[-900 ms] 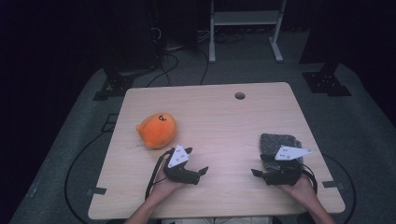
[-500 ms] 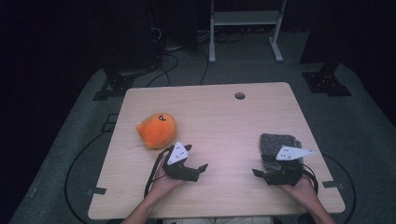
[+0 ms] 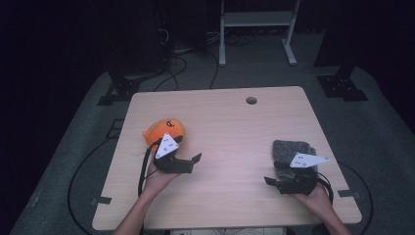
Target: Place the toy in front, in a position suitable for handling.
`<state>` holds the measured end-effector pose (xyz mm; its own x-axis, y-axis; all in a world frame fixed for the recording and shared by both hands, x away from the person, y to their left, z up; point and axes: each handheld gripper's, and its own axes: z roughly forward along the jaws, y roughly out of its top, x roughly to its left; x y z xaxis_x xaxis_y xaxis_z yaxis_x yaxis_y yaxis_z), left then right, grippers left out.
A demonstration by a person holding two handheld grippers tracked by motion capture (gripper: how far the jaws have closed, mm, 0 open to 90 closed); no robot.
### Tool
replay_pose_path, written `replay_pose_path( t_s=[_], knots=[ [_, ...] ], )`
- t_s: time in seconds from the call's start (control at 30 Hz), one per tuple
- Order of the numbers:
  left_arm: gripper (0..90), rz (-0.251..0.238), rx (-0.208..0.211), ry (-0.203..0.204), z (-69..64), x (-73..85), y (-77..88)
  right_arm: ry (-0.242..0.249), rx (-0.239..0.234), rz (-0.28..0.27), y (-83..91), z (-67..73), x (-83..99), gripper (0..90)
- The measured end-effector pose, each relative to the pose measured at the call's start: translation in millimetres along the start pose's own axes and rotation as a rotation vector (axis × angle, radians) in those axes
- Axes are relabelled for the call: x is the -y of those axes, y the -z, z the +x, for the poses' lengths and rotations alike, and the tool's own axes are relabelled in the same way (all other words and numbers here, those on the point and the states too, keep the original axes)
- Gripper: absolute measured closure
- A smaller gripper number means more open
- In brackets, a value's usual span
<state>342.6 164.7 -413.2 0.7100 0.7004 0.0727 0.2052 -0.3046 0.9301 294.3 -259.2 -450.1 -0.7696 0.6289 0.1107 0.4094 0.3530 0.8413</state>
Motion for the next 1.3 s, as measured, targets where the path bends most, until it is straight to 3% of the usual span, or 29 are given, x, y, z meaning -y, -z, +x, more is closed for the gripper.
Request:
replay_pose_path(
  t_s=[0.1, 0.23, 0.37, 0.7, 0.93, 1.3],
  knots=[
    [6.5, -0.007, -0.045, 0.012, 16.4, -0.5, 4.9, 0.0, -0.003, 0.0, -0.2, 0.4, -0.1, 27.1],
    [6.5, -0.02, -0.075, 0.035, 28.0, 1.6, 8.9, -0.002, -0.002, -0.001, 0.0, 0.3, 0.0, 27.0],
    [6.4, -0.011, -0.125, 0.028, 45.5, 1.5, 14.9, -0.002, -0.004, 0.001, -0.5, 0.0, 0.0, 27.0],
    [6.7, -0.02, -0.201, 0.056, 75.8, 12.9, 21.8, -0.004, -0.007, -0.003, -0.1, 0.1, -0.1, 27.0],
    [6.7, 0.026, -0.22, 0.073, 90.8, 23.3, 19.2, -0.004, -0.01, -0.003, -0.1, 0.2, -0.3, 27.0],
    [7.2, 0.107, -0.218, 0.088, 96.7, 33.8, 6.2, -0.004, -0.016, -0.004, 0.7, 0.4, -0.2, 27.0]
  ],
)
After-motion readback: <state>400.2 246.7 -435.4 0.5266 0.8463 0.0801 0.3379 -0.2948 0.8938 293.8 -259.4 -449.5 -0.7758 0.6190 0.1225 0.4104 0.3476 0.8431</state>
